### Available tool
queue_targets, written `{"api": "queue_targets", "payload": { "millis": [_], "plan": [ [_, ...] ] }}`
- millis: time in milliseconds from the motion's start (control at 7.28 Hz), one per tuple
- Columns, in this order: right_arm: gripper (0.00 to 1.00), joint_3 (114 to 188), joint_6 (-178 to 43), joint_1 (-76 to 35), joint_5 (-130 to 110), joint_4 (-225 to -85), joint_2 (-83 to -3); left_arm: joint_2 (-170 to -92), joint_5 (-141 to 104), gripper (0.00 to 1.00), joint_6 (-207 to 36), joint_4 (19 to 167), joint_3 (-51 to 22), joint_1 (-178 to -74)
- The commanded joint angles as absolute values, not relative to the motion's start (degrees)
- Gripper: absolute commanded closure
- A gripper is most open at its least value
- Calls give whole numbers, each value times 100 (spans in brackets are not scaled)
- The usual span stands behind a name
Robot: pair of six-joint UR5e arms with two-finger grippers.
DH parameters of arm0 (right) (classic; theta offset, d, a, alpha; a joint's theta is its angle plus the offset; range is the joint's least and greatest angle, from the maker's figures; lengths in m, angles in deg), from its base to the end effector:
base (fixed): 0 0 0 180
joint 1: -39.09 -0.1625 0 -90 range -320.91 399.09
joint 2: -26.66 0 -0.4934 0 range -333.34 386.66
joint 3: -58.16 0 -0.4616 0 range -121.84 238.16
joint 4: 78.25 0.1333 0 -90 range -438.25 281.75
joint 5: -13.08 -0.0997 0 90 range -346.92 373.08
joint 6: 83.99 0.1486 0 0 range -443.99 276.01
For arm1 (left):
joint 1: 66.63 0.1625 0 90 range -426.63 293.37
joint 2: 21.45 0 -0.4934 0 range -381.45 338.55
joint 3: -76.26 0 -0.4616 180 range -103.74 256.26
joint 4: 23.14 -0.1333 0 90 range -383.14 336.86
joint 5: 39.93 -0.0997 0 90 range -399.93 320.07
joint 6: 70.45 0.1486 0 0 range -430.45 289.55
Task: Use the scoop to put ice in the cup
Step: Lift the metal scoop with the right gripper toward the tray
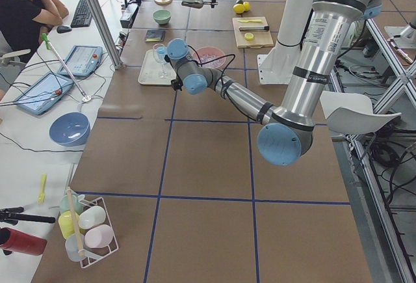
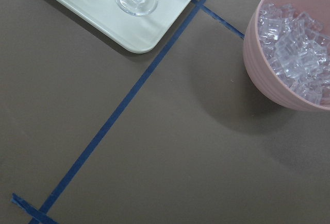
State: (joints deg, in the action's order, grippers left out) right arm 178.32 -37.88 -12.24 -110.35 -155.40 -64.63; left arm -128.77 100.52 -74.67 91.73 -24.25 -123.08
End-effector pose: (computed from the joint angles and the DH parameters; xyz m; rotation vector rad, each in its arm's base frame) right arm -0.3035 -0.4616 0.4591 0.1463 -0.8867 -0.0913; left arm 0.3662 -0.5860 0.3961 0.5630 1.0792 0.8528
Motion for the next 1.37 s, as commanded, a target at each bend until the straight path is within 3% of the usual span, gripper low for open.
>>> {"api": "queue_targets", "payload": {
  "millis": [0, 825, 1237],
  "plan": [
    [100, 17857, -3785, -1163, -10962, -15734, -6213, -12876, 10052, 0, -7467, 9173, -2446, -12306],
    [100, 17901, -3803, -1102, -10891, -16121, -5694, -12876, 10061, 0, -7476, 9164, -2526, -12315],
    [100, 17944, -5452, -856, -10249, -16846, -5309, -12937, 10052, 0, -7467, 9182, -2508, -12297]
  ]
}}
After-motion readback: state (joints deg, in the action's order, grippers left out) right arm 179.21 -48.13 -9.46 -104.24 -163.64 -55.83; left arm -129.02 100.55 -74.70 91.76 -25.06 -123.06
